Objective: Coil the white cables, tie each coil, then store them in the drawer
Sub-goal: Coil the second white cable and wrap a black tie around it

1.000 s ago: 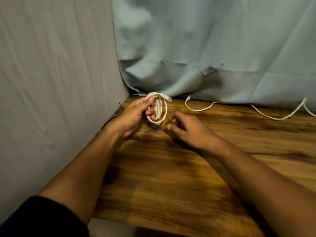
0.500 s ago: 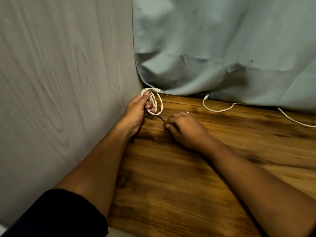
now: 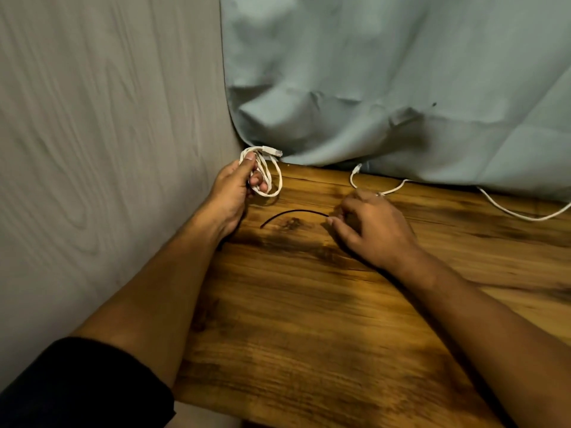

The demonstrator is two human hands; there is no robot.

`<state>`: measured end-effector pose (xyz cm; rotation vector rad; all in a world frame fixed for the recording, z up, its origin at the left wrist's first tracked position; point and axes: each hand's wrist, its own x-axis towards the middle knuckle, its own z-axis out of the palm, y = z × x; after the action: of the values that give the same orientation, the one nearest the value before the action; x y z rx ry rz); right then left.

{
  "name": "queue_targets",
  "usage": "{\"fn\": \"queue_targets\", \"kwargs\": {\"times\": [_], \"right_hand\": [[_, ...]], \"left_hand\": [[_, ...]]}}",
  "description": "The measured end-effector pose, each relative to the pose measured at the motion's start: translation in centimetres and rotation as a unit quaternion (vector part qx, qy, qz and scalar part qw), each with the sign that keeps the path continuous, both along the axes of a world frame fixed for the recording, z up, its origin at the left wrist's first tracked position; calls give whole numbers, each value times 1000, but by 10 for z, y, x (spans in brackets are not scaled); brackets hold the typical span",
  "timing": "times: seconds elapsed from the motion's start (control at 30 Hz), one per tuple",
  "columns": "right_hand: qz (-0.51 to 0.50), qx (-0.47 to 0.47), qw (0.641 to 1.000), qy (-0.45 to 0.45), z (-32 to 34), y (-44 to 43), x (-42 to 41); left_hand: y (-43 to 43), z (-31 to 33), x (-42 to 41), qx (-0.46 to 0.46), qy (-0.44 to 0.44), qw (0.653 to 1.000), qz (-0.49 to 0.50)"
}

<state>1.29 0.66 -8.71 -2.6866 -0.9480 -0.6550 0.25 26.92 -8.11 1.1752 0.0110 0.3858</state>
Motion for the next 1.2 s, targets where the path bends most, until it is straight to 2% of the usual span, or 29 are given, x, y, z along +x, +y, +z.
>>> {"fn": "queue_targets", "kwargs": {"times": [0.3,0.43,0.63,0.87,1.03,1.2], "right_hand": [[44,-52,993,93,-6,68,5],[35,-9,996,86,-7,48,6],[-5,4,998,62,-14,-23,8],[-90,89,988,83,-11,-122,-12],[-127,136,980,73,-14,-168,-20],[-194,256,940,112,-16,-185,-21]], "left_hand": [[-5,0,-9,36,-10,999,-20],[-10,0,-12,39,-18,998,-34],[-31,-6,-8,47,-10,998,-42],[-105,-8,-6,169,35,984,-49],[-176,-16,19,187,35,979,-67],[-240,-20,49,195,19,979,-65]]}}
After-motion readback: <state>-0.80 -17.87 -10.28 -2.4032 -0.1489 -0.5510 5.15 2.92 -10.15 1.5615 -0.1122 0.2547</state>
